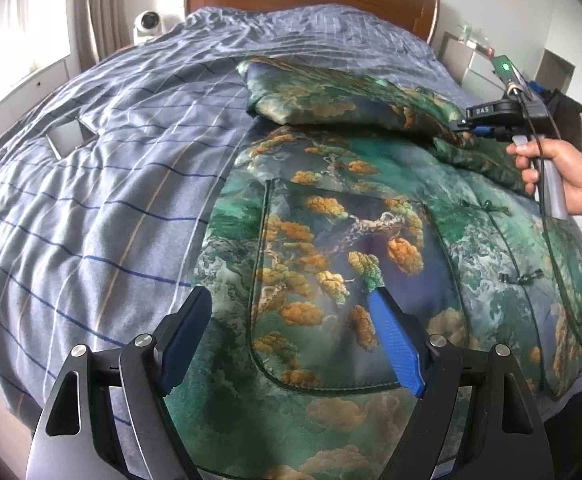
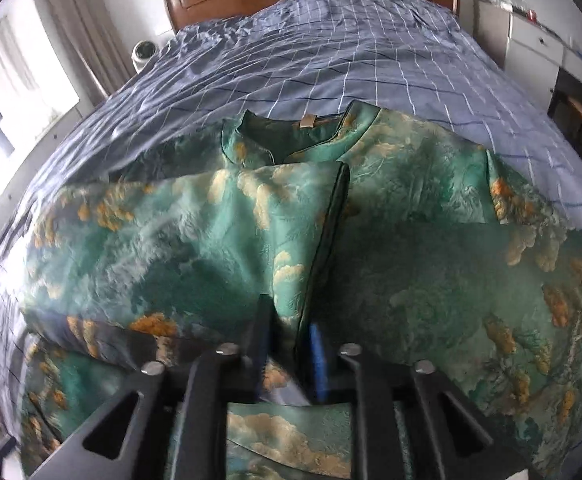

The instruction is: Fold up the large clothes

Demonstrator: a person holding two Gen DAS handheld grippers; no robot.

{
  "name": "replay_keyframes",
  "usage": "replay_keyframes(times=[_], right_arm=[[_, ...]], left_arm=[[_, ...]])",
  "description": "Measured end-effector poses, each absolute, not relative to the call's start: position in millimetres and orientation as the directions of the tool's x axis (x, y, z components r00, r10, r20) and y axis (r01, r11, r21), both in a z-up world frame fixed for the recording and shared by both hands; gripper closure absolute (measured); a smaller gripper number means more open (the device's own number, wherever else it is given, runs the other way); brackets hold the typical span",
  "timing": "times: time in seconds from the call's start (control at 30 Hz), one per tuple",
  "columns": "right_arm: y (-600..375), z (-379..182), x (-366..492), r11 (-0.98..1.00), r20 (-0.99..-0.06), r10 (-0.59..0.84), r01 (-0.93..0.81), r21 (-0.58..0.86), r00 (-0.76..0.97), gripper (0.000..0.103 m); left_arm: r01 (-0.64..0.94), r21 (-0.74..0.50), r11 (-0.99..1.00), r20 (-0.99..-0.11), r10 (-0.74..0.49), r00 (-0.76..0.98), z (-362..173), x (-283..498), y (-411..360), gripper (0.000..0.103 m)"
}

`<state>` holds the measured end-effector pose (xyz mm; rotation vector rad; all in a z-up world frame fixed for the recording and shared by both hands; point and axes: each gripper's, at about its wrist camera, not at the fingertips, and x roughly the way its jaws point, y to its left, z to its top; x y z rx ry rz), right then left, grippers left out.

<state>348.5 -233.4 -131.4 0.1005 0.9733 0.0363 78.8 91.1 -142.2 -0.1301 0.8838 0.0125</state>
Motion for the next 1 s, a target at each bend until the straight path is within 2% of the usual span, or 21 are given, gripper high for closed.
replay_keyframes(times=[0.07, 0.17, 0.4, 0.53, 0.67, 0.8, 0.9, 1.0], right_arm=[[-233.0, -128.9, 345.2, 0.994, -0.824, 0.087, 0.002, 0.106, 0.560, 0.062], [-231.1, -120.8, 337.2, 0.994, -0.819, 0.102, -0.024, 0.107, 0.565, 0.056], [-216.7, -87.7, 317.2, 0.998, -0.743, 0.027, -0.057, -0.015, 0.669, 0.055], [-200.8, -75.1, 313.7, 0.994, -0.695, 0.048, -0.102, -0.037, 0.718, 0.046], [-186.7, -88.6, 320.4, 0.986, -0.717, 0.093, -0.164, -0.029, 0.691, 0.046], [-184.7, -125.9, 329.2, 0.986, -0.801, 0.097, -0.166, -0.002, 0.590, 0.046], [-185.3, -125.7, 320.0, 0.987, -0.788, 0.109, -0.159, 0.014, 0.606, 0.046], [-188.6, -112.7, 310.5, 0.987, -0.773, 0.131, -0.156, 0.042, 0.620, 0.046]], left_arm=[[-0.063, -0.110, 0.992, -0.773, -0.046, 0.633, -142.1, 80.5, 90.9, 0.021], [-0.061, -0.117, 0.991, -0.770, -0.052, 0.636, -139.4, 81.3, 92.5, 0.021], [-0.052, -0.130, 0.990, -0.761, -0.066, 0.646, -125.8, 85.7, 92.8, 0.021], [-0.030, -0.116, 0.993, -0.751, -0.068, 0.657, -111.7, 95.4, 89.2, 0.021], [-0.013, -0.115, 0.993, -0.748, -0.078, 0.659, -99.3, 115.8, 87.2, 0.020], [0.033, -0.091, 0.995, -0.743, -0.089, 0.664, -81.9, 151.3, 80.5, 0.020], [0.066, -0.076, 0.995, -0.718, -0.101, 0.689, -70.5, 184.9, 76.0, 0.014], [0.080, -0.109, 0.991, -0.714, -0.134, 0.687, -69.9, 225.8, 76.8, 0.014]])
